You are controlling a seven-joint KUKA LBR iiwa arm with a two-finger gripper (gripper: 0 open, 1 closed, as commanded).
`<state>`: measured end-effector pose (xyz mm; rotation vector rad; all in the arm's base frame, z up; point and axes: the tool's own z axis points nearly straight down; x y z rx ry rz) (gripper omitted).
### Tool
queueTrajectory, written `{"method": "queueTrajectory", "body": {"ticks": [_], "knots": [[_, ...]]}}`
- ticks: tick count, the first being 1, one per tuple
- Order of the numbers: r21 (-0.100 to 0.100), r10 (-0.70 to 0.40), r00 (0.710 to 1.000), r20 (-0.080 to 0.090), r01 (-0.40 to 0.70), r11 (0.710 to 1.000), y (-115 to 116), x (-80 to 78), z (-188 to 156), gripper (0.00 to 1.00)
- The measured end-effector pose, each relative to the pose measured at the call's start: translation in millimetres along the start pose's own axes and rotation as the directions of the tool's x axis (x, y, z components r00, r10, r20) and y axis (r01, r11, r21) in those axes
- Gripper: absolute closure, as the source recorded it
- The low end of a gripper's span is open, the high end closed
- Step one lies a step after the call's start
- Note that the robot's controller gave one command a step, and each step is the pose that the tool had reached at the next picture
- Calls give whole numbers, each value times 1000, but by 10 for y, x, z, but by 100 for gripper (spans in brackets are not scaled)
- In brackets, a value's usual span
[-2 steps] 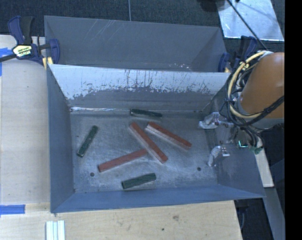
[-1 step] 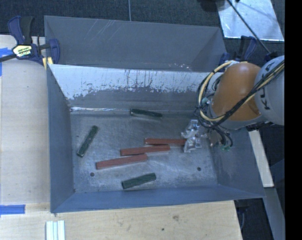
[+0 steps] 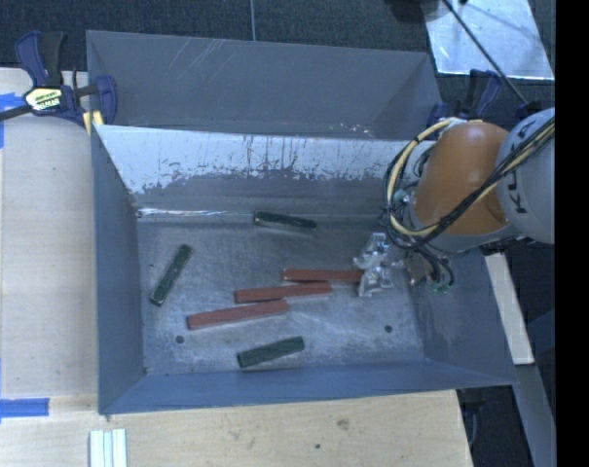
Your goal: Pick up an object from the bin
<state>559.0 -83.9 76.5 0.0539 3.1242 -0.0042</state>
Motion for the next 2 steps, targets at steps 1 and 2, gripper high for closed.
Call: {"method": "queueTrajectory", "body": {"ticks": [1,2], "knots": [[-4,-111,994,-7,111,994,-88,33,-60,100],[-2,-75,997,-10,75,997,-48,138,-1725,100]]}}
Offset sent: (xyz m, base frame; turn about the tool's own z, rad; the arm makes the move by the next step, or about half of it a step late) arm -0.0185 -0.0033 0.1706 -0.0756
